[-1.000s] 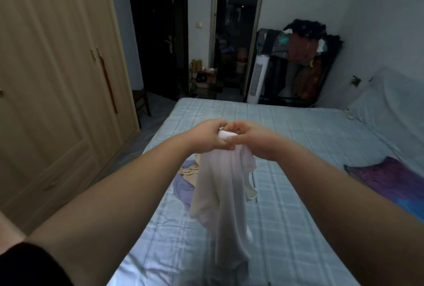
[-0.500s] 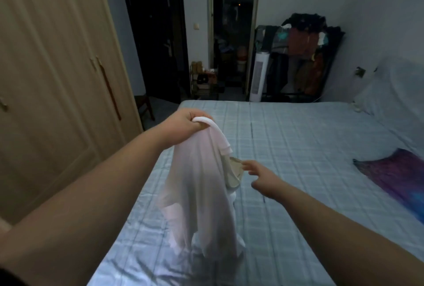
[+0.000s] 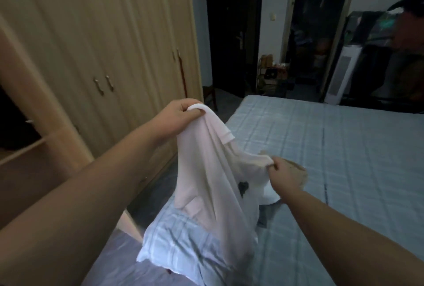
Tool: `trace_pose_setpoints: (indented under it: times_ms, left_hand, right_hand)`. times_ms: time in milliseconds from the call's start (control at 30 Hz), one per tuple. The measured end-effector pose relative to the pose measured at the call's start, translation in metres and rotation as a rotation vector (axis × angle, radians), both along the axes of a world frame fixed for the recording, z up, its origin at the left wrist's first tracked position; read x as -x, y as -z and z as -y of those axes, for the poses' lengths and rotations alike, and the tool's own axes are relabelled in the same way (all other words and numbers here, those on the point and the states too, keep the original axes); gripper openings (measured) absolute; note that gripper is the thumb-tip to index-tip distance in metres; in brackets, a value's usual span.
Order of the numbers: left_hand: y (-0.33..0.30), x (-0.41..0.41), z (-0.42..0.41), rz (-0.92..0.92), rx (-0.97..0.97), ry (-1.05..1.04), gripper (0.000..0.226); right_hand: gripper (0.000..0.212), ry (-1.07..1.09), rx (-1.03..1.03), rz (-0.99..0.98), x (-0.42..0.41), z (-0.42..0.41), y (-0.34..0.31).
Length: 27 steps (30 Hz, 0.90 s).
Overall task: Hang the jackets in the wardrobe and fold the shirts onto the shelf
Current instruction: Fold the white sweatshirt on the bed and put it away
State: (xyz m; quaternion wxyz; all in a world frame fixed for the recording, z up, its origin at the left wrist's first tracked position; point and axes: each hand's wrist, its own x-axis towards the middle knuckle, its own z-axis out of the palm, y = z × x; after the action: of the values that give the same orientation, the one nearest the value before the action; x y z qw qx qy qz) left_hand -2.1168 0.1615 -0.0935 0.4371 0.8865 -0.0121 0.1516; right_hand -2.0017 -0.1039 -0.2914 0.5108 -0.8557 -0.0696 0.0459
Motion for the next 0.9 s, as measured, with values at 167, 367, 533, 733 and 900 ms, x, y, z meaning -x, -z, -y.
trace_pose_setpoints:
  times_ms: [167,367,533,733,900]
  left_hand:
    - [0.016,0.018,-0.054,-0.038,-0.001,-0.243,0.017]
    - [0.027,0.016,-0.072,-0.109,-0.073,-0.315,0.017]
    - [0.016,0.001,-0.068,-0.204,-0.340,-0.229,0.014]
    - [0.011,-0.031,-0.034,-0.145,-0.245,-0.137,0.027]
    - [0.017,-0.058,0.000,-0.001,-0.100,-0.176,0.028]
  right_hand:
    - [0.021,-0.019,0.019,0.158,-0.043,0.001,-0.059]
    - [0.014,-0.131,0.060,0.326,-0.057,0.017,-0.135]
    - [0.009,-0.145,0.218,0.509,-0.066,0.042,-0.174]
    - [0.016,0.015,0.497,0.638,-0.067,0.094,-0.204]
    - [0.020,0.055,0.622,0.640,-0.055,0.144,-0.208]
